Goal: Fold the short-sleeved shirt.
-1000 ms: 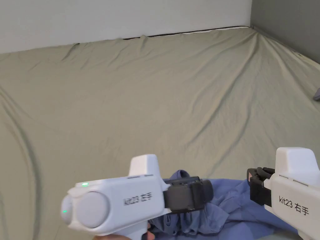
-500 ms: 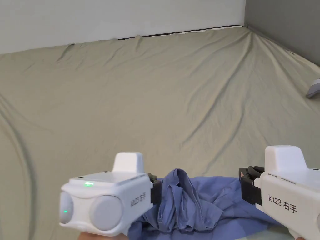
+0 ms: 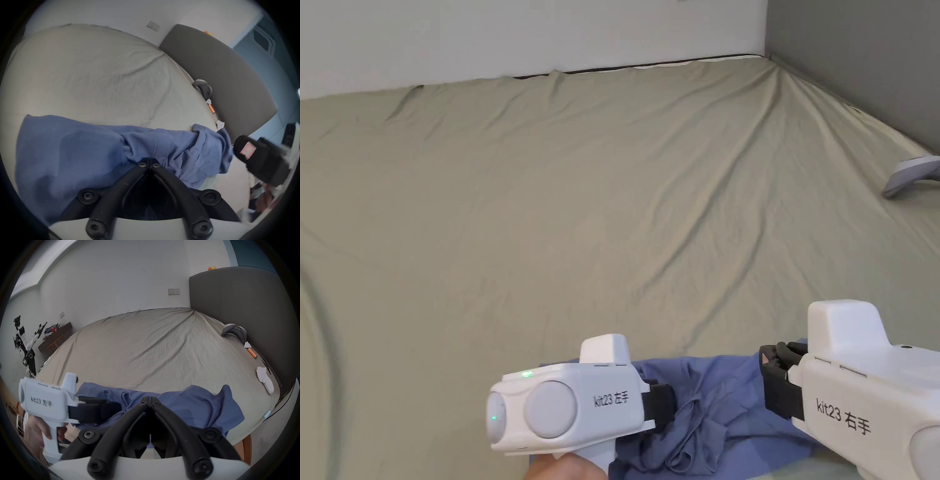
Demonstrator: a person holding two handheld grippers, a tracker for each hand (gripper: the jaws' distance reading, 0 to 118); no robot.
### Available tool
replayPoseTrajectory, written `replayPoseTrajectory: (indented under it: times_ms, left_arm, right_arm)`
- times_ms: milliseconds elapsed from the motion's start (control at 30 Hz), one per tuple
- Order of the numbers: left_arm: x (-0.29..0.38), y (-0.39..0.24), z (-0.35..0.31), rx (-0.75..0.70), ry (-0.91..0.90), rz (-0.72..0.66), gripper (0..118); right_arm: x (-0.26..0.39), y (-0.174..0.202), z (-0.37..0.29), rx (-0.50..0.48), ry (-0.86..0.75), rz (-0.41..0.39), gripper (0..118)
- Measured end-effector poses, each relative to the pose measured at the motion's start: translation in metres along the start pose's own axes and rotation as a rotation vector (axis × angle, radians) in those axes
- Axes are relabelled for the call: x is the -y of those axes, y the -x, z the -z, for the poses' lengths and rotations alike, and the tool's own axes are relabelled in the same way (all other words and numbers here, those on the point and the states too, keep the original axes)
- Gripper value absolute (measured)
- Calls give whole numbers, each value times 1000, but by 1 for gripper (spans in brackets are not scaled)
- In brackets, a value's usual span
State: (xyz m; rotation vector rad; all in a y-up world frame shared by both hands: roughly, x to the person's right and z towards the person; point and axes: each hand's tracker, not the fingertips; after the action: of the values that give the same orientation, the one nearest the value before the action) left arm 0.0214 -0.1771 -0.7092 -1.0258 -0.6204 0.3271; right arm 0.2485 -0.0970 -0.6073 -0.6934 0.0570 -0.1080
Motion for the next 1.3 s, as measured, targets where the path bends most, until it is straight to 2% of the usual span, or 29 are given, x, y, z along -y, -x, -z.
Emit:
replayPoseTrajectory:
  times_ms: [133,267,300,333,367,400,433,467,500,667,733,800,867,900,967,1000,1033,1067,1100,1133,1167,1200,1300]
  left_arm:
    - [-4,15,-60,25,-135,3,0]
    - [-2,52,-112,-1,-227,-72,0]
    - [1,65,-122,-8,-240,-103,6]
    - [4,76,-128,-5,-243,-124,20]
    - [2,88,-131,-4,-241,-145,41]
    - [5,98,-133,-24,-232,-186,72]
    - [8,107,-132,-29,-225,-222,90]
    - [10,113,-130,-23,-213,-240,100]
    - [9,120,-125,4,-201,-234,101]
    - [9,140,-91,136,-68,-303,101]
    - [11,146,-81,219,-80,-336,101]
    - [6,149,-78,388,-115,-388,101]
    - [1,149,-64,521,-33,-462,101]
    - [-1,147,-56,520,-16,-441,101]
    - [-5,138,-44,378,13,-343,99]
    - [-6,133,-41,375,14,-331,94]
    - [-8,130,-46,389,0,-355,72]
    - [-11,132,-49,344,0,-417,17]
    - [-14,136,-53,271,-5,-448,8]
    - [-15,141,-52,193,-31,-457,8]
    - [-16,148,-60,174,-59,-488,8]
    - [-16,148,-62,234,-33,-458,8]
    - [-12,145,-68,275,-61,-446,8]
  right_arm:
    - [-5,5,-2,-19,-27,-15,0]
    - [-8,9,3,-54,-35,0,0]
    - [-8,10,4,-60,-34,0,0]
    - [-8,12,6,-64,-29,0,0]
    - [-7,13,7,-69,-24,-3,0]
    - [-6,14,9,-75,-17,-6,0]
    - [-5,15,9,-80,-12,-3,0]
    - [-4,16,9,-86,-8,-2,0]
    - [-4,16,10,-93,-5,2,0]
    - [-3,15,10,-104,8,8,0]
    - [-5,12,8,-100,9,10,0]
    - [-5,9,7,-102,5,26,0]
    - [-7,5,8,-114,7,48,0]
    - [-7,3,8,-117,4,58,0]
    - [-7,1,8,-122,1,68,0]
    - [-7,0,8,-127,4,70,0]
    - [-7,0,8,-129,9,68,0]
    - [-7,0,8,-130,13,64,0]
    - [-7,0,8,-126,15,61,0]
    - [-7,0,8,-121,14,61,0]
    - [-7,-1,9,-121,14,61,0]
    - [-7,-1,9,-122,14,61,0]
    - [-10,-5,10,-118,14,80,0]
